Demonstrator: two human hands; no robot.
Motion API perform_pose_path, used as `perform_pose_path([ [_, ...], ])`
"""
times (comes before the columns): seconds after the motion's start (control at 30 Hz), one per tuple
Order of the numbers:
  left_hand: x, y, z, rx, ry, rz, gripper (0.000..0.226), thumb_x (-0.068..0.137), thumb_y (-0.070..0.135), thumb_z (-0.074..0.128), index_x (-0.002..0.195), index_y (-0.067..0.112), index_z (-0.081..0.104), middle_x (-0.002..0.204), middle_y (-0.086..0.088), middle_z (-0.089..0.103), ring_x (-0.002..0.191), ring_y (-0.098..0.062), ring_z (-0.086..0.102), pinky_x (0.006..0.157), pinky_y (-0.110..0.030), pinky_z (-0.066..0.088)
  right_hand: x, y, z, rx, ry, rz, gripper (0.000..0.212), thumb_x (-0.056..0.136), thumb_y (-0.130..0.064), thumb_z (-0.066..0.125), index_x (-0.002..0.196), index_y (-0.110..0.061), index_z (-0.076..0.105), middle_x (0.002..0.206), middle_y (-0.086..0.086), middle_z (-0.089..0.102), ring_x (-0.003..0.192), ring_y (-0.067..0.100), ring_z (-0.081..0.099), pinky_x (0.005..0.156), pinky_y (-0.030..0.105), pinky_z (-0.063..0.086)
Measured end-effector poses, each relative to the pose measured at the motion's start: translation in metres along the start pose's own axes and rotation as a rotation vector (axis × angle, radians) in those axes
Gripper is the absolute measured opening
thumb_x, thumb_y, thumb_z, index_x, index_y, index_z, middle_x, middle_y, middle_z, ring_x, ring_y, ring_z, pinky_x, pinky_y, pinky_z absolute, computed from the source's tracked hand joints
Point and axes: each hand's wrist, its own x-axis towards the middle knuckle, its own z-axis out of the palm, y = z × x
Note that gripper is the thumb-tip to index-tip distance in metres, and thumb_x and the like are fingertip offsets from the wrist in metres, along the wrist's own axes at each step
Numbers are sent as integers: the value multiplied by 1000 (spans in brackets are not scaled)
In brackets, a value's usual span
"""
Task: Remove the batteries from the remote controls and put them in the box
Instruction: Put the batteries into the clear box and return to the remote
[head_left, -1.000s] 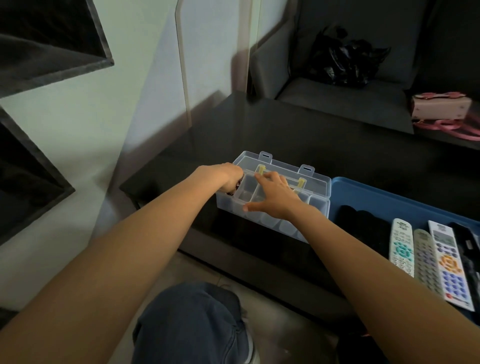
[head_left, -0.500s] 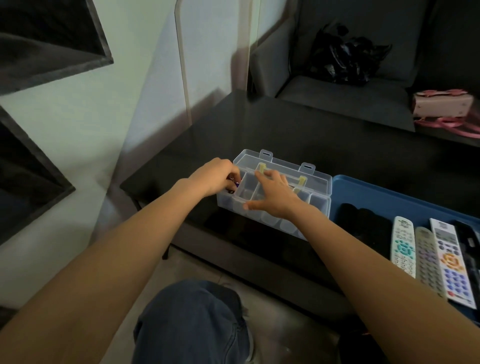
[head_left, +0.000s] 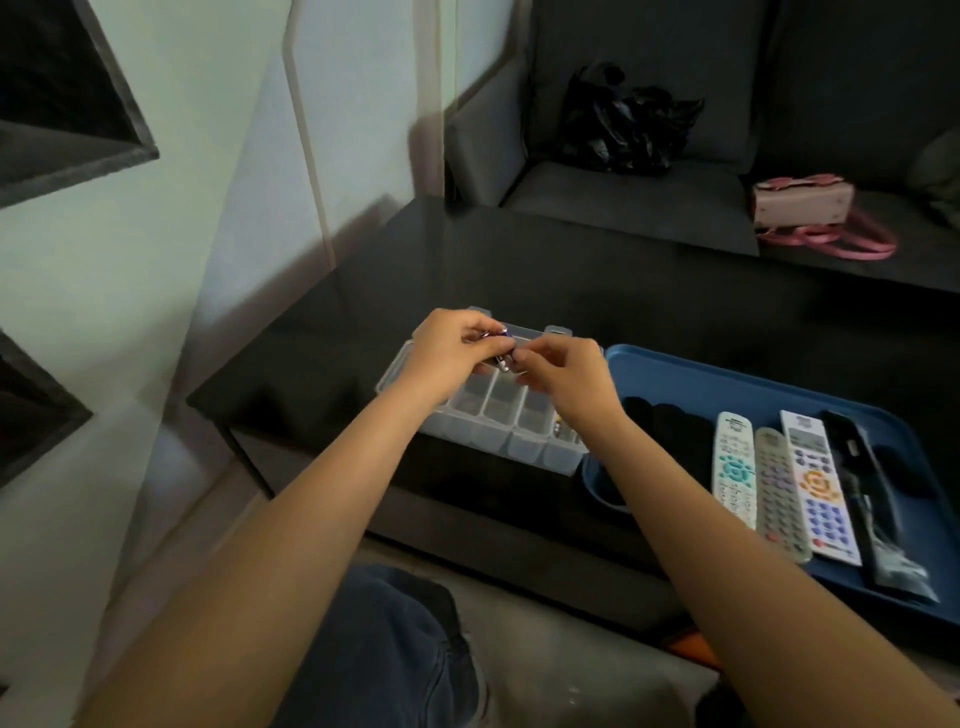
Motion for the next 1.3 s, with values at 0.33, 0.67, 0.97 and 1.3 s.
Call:
perform_pose_path([
  [0.33,10,41,154,-479,-170,-200,5,88,17,61,85,19,64,78,3,66,60,-2,59,56,-15,39,-43,63,-124,131,326,176,15,91,-26,62,88,-12,64,82,6,70,82,20,69,74,29,56],
  [0.67,23,70,283,-882,-362,-603,21,96,10,41,77,9,52,71,-5,62,50,-5,38,41,-14,27,-71,169,-235,-620,401,516,47,92,-22,56,137,-14,42,138,16,39,128,32,33,99,38,34],
  [0.97,25,56,314,-717,-401,-448,11,93,15,52,96,10,61,79,-1,69,47,-3,35,41,-12,31,-56,190,-266,-355,378,693,66,77,-36,76,126,-3,47,117,13,59,101,25,59,69,30,47],
  [1.3,24,74,310,-606,-271,-252,17,92,13,55,106,5,51,98,-12,70,37,2,51,36,-11,37,-69,165,-268,-205,412,484,39,83,-32,70,108,-12,46,91,-2,58,77,12,61,61,26,51],
])
